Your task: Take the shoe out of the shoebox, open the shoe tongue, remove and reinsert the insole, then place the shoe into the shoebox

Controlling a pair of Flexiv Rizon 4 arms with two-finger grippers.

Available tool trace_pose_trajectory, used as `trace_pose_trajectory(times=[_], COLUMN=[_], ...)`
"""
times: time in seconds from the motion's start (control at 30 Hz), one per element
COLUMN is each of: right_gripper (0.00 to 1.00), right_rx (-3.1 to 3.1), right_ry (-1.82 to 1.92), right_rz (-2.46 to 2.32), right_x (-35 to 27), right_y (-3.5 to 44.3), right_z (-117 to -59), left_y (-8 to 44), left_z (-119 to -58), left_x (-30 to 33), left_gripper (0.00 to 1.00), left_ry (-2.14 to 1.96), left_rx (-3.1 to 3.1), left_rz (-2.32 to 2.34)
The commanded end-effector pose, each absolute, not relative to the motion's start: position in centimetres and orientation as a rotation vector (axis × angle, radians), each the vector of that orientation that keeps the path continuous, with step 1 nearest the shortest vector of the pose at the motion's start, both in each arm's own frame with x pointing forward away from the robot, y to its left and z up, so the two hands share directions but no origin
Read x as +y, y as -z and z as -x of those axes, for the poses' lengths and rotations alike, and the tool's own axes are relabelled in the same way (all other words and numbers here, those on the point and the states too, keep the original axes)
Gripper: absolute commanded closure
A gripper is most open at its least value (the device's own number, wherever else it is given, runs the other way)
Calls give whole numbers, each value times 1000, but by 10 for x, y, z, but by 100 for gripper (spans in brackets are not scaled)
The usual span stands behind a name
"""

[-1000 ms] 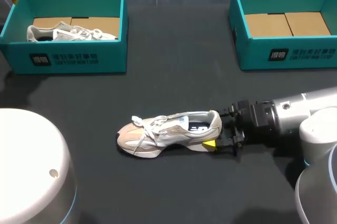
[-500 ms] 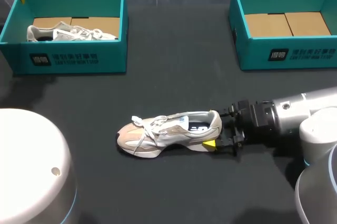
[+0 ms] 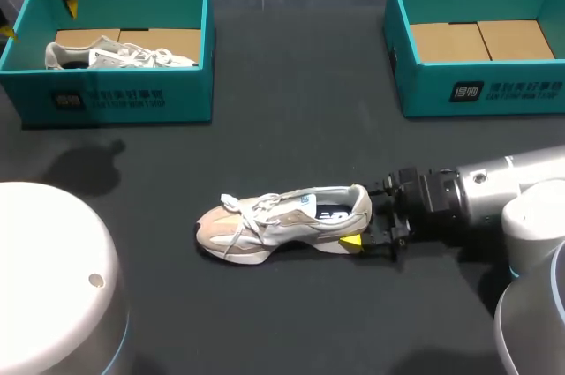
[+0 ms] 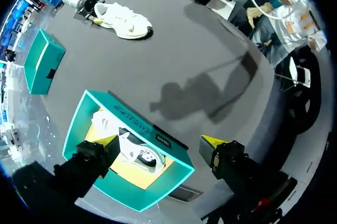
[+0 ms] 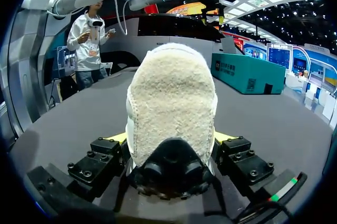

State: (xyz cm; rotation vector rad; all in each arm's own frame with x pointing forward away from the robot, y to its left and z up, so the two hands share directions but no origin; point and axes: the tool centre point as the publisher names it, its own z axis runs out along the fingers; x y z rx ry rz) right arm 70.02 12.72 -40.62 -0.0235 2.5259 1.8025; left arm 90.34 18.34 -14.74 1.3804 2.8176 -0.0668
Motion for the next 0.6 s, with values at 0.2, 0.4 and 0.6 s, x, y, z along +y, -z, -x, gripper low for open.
trace_pose_trajectory(times=[0.2,0.4,0.6], right_gripper=[100,100,100], right_rx=[2528,2528,2528], right_ry=[-1798,-1798,-1798], right_rz=[24,24,24], right_x=[127,127,127], right_y=[406,406,406], right_z=[-700,-700,-700], left_y=[145,145,145], left_z=[-877,-877,-877], left_x=[139,139,139], left_gripper=[0,0,0], left_ry=[-20,-20,-20], left_rx=[2888,2888,2888], left_rz=[-858,-858,-858])
